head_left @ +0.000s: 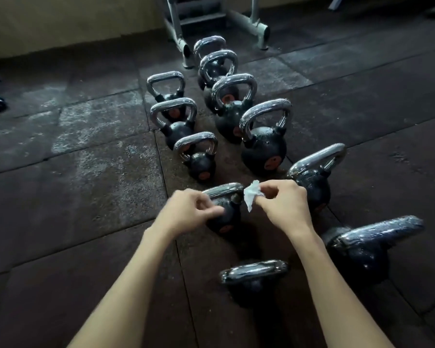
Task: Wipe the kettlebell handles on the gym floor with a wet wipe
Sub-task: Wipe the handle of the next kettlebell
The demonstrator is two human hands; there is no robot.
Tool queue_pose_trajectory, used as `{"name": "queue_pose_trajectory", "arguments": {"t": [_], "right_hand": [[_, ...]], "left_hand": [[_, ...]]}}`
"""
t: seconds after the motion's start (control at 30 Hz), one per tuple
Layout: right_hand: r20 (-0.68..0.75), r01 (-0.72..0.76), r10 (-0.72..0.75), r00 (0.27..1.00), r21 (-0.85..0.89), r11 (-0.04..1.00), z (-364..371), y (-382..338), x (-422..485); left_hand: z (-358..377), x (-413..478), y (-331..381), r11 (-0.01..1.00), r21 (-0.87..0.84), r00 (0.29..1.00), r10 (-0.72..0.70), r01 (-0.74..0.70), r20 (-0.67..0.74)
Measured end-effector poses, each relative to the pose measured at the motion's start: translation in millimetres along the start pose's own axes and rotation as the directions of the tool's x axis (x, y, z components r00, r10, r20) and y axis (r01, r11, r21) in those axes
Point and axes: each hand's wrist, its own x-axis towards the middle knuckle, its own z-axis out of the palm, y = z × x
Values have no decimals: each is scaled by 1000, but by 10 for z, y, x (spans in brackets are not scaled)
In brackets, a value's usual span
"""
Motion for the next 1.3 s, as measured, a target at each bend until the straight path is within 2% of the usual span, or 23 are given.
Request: {"name": "queue_pose_trajectory", "arguments": {"t": [0.03, 0.1, 0.17, 0.23, 0.37, 0.47, 0.53, 0.7, 0.8, 0.87, 0.93, 0.97, 1.0, 1.03, 1.07, 1.1, 1.13, 1.17, 1.2, 1.3], "right_hand": [[-21, -8, 8, 1000, -27, 1000, 38, -61, 3], [-47, -18, 14, 999, -76, 997, 86, -169, -8], [-38, -24, 20, 999, -111, 994, 113, -246, -43], [-30, -27, 23, 999, -142, 990, 104, -279, -93], [-61, -43, 34, 998, -168, 985, 54, -270, -194], [-75, -79, 66, 995, -175, 981, 27, -213, -226], [-86, -98, 84, 993, -177, 979, 7, -179, -202], [-129, -129, 108, 986, -169, 977, 1, -138, -121], [-110, -130, 112, 988, -171, 977, 37, -123, -95], [-100, -121, 105, 989, -165, 979, 58, -121, -81], [-98, -117, 102, 990, -163, 980, 75, -128, -66], [-98, -118, 103, 990, -163, 980, 80, -144, -54], [-97, -118, 103, 990, -166, 979, 85, -170, -41], [-96, -113, 97, 991, -176, 978, 92, -209, -23], [-96, -101, 84, 992, -195, 976, 103, -251, -1], [-92, -85, 66, 994, -214, 973, 118, -306, 28], [-86, -67, 48, 995, -235, 970, 141, -369, 54], [-74, -48, 30, 997, -257, 965, 178, -444, 93], [-53, -26, 11, 999, -285, 958, 199, -503, 134], [43, 50, -35, 998, -402, 914, 265, -681, 272]], "left_hand": [[71, -59, 51, 1000, 20, 981, 16, -20, 192], [271, -220, 213, 990, 81, 871, 60, -114, 488], [426, -326, 350, 964, 106, 770, 127, -245, 625], [472, -358, 411, 940, 124, 739, 164, -318, 653], [543, -553, 412, 833, 273, 783, 270, -482, 561], [651, -721, 399, 774, 333, 779, 308, -539, 546], [670, -738, 391, 794, 329, 792, 287, -511, 539], [753, -877, 490, 859, 382, 881, 149, -340, 450], [765, -885, 479, 852, 380, 873, 164, -360, 459], [698, -858, 432, 861, 339, 845, 174, -380, 505], [634, -768, 320, 863, 242, 775, 234, -444, 587], [566, -686, 244, 914, 128, 761, 235, -384, 605], [480, -573, 161, 966, -14, 773, 217, -260, 597], [390, -437, 60, 980, -113, 824, 199, -164, 530], [293, -275, -57, 978, -166, 899, 182, -124, 400], [181, -112, -183, 977, -167, 965, 166, -133, 204], [76, 28, -311, 980, -149, 990, 139, -133, 26], [-5, 156, -417, 983, -132, 990, 119, -128, -76], [-23, 260, -481, 986, -109, 988, 118, -128, -96], [14, 408, -499, 987, -80, 990, 139, -140, -15]]}}
